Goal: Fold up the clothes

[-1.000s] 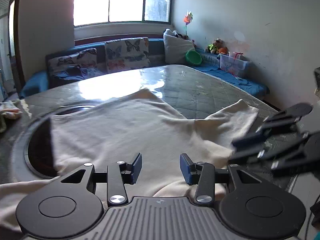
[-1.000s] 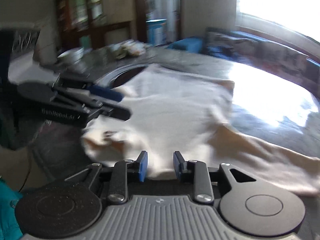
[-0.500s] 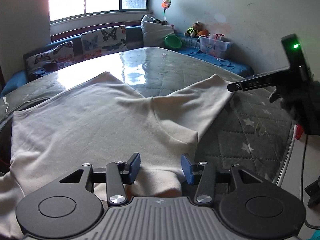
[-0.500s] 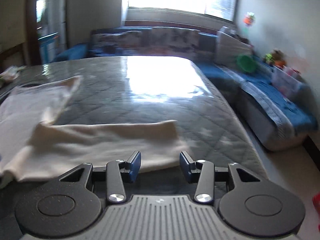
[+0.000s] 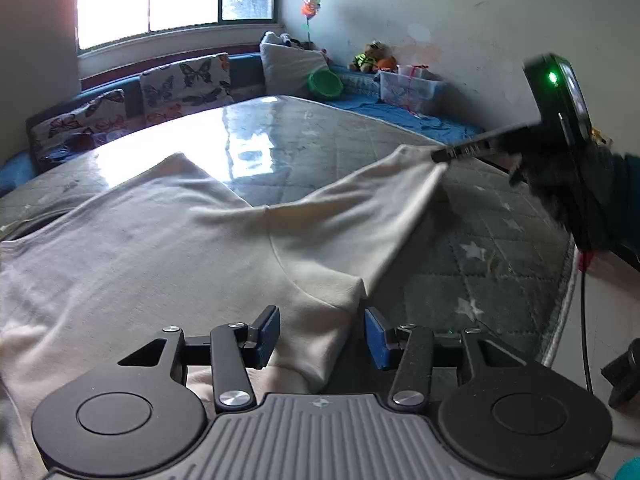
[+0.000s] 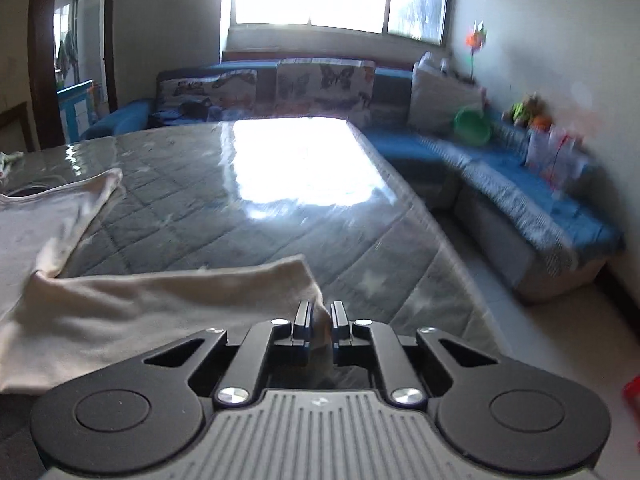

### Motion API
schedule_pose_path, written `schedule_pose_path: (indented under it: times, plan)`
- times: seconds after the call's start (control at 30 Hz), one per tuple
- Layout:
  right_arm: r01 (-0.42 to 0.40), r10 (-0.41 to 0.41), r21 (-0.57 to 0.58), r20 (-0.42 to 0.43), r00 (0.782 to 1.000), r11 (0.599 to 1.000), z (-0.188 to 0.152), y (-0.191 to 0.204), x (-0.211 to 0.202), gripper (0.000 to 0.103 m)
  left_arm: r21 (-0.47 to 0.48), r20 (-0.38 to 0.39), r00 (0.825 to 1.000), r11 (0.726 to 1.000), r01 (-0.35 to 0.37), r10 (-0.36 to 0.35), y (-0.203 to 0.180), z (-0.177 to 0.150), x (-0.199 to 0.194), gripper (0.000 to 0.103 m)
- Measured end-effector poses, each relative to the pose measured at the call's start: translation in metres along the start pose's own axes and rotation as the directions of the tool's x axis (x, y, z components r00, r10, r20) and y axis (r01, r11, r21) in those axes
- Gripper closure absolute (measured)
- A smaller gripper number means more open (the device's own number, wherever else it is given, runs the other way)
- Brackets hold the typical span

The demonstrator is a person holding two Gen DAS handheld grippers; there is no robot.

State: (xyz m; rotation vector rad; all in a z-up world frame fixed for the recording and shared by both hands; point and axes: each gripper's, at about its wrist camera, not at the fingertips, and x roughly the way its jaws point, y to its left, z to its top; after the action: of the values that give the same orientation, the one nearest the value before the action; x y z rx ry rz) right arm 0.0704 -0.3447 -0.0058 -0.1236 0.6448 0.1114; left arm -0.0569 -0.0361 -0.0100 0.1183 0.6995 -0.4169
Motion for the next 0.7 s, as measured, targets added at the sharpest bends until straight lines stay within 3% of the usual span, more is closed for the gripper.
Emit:
schedule_pose_path:
  times: [0.23, 0.3, 0.43, 0.53, 0.6, 0.7]
  plan:
    - [0.031, -0.031, -0.007, -0.027, 0.999, 1.0, -0.004, 0.0, 0.014, 0.093, 0.003, 0.003, 1.0, 1.0, 0.01, -0.01, -0.003, -0.002, -0.001, 0.049]
    - [0.035, -0.035, -0.003, -0.024, 0.999, 0.999, -0.002, 0.0, 0.012, 0.083, -0.006, 0.004, 1.0, 1.0, 0.015, -0.015, -0.003, -0.002, -0.004, 0.049]
    - [0.01, -0.01, -0.011, 0.001, 1.0, 1.0, 0.006, 0.006, 0.002, 0.081, -0.033, 0.047, 0.999, 0.999, 0.005, -0.003, 0.003, 0.0, -0.021, 0.046]
    - [-0.029, 0.03, -0.039, 0.032, 0.999, 0.999, 0.013, 0.017, -0.008, 0.076, -0.079, 0.066, 0.997, 0.996, -0.041, 0.047, 0.019, -0.001, -0.034, 0.045]
    - [-0.069, 0.071, -0.051, 0.039, 0.997, 0.996, 0.015, 0.027, -0.011, 0.068, -0.109, 0.071, 0.992, 0.99, -0.092, 0.1, 0.033, -0.001, -0.041, 0.045]
    - [-0.128, 0.13, -0.065, 0.031, 0.991, 0.99, 0.015, 0.044, -0.011, 0.066, -0.169, 0.069, 0.981, 0.971, -0.168, 0.182, 0.064, 0.002, -0.047, 0.044]
